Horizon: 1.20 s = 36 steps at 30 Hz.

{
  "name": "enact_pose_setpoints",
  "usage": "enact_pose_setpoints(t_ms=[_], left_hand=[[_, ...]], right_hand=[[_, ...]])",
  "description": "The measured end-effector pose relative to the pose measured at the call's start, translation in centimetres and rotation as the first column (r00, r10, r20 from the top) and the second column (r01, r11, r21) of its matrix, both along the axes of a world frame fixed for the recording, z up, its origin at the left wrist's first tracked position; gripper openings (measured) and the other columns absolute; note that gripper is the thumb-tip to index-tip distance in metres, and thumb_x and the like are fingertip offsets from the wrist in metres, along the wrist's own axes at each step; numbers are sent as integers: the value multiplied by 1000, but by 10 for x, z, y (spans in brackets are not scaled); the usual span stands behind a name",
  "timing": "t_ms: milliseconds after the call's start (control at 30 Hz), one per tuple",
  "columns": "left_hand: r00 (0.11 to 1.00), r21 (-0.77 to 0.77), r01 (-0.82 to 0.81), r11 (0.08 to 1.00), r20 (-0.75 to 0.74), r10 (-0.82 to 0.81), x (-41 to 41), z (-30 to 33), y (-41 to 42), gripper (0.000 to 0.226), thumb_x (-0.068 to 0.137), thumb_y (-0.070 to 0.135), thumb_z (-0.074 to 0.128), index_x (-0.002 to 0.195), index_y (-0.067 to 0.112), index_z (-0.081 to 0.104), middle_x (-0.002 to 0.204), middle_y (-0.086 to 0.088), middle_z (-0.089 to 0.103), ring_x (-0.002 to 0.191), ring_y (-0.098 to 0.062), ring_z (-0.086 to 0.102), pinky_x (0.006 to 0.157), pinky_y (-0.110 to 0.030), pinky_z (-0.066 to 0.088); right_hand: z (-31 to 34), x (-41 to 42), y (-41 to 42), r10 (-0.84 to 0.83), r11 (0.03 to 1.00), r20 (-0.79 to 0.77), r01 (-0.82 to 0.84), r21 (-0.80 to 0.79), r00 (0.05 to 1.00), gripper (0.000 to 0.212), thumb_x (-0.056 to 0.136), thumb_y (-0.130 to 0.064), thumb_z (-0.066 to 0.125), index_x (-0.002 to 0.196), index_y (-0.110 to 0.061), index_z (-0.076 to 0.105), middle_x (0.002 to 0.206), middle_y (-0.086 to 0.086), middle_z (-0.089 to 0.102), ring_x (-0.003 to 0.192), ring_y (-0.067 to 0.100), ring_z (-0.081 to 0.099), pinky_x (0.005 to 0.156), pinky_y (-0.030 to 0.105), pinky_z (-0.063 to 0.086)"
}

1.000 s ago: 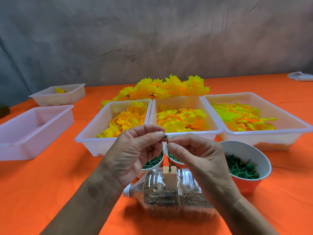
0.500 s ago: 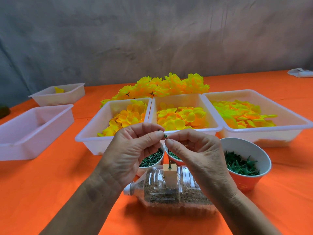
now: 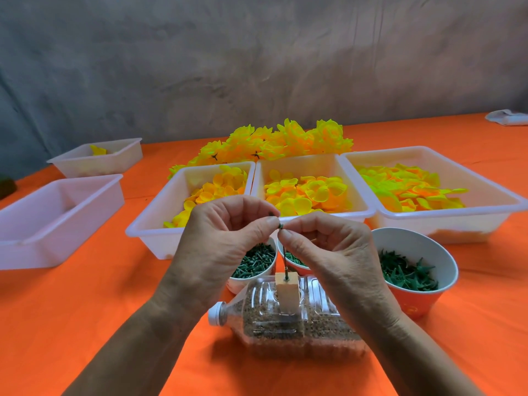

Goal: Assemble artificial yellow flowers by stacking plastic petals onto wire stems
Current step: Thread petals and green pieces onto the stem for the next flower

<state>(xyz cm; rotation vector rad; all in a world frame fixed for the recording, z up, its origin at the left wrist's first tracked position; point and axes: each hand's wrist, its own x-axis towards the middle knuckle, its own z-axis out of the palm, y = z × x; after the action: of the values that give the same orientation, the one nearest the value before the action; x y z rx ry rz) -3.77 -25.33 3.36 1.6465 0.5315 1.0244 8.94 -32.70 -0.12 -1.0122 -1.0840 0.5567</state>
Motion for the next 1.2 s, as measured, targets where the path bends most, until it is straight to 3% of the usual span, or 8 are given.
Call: enact_pose_setpoints(t_ms=[200, 433, 633, 800, 933, 1033, 1100, 1200], left_hand=[[947, 534, -49, 844, -244, 209, 0, 4, 1, 16, 74, 10, 73, 73, 26, 71, 66, 8, 67, 61, -2, 59, 62, -18, 50], [968, 344, -29, 939, -224, 111, 2, -12, 3, 23, 73, -3, 75, 74, 19, 70, 65, 5, 67, 60, -4, 60, 60, -15, 48], [966, 167, -26, 986, -248, 68, 4, -35, 3, 10, 72, 7, 78, 70, 15, 72, 71, -9, 71, 64, -23, 66, 66, -41, 54], [960, 150, -41, 988, -267, 81, 1, -44, 1, 10, 75, 10, 77, 68, 12, 71, 59, 1, 63, 51, -2, 52, 47, -15, 41], [960, 25, 53, 998, -277, -44, -3, -39, 8, 6, 74, 2, 76, 77, 5, 73, 75, -12, 71, 70, -10, 64, 66, -25, 53], [944, -63, 162, 985, -282, -173, -11, -34, 18, 21, 75, -6, 72, 74, 15, 75, 74, -3, 72, 71, -8, 66, 67, -18, 52], [944, -15, 122, 992, -307, -120, -14, -31, 31, 22, 79, -2, 71, 74, 19, 75, 78, -4, 73, 73, -8, 66, 69, -20, 53], [912, 184, -143, 973, -357, 201, -16, -27, 71, 14, 81, 5, 70, 77, 17, 72, 77, -3, 71, 73, -10, 63, 71, -29, 51]], right_hand=[[-6, 0, 2, 2, 1000, 30, -1, -21, 1000, 6, 77, -1, 72, 78, -7, 73, 71, 13, 71, 62, 13, 64, 56, 21, 51], [-11, 7, -3, -16, 996, 66, 21, -82, 998, 18, 78, 3, 70, 78, -16, 72, 76, 15, 71, 67, 18, 63, 63, 29, 51], [-10, 9, -6, -30, 997, 54, 34, -72, 998, 20, 78, 2, 70, 71, -17, 72, 71, 9, 72, 64, 13, 66, 62, 25, 55], [-16, 9, -6, -40, 985, 178, 68, -157, 983, 8, 75, -7, 76, 76, -15, 75, 74, 11, 71, 75, 33, 67, 71, 47, 54], [-15, 7, -5, -40, 986, 214, 73, -149, 976, 9, 72, -6, 77, 75, -13, 76, 74, 8, 71, 74, 32, 66, 69, 45, 53], [-16, 5, -4, -50, 989, 246, 82, -121, 968, 6, 70, -9, 78, 72, -14, 75, 71, 9, 69, 70, 31, 64, 67, 48, 52], [-17, 4, -4, -61, 989, 302, 97, -108, 951, 4, 70, -13, 77, 69, -16, 74, 70, 7, 68, 67, 27, 64, 64, 45, 52], [-17, 5, -6, -31, 990, 298, 71, -124, 954, 7, 67, -25, 74, 73, -21, 75, 71, 6, 69, 65, 23, 65, 63, 37, 54]])
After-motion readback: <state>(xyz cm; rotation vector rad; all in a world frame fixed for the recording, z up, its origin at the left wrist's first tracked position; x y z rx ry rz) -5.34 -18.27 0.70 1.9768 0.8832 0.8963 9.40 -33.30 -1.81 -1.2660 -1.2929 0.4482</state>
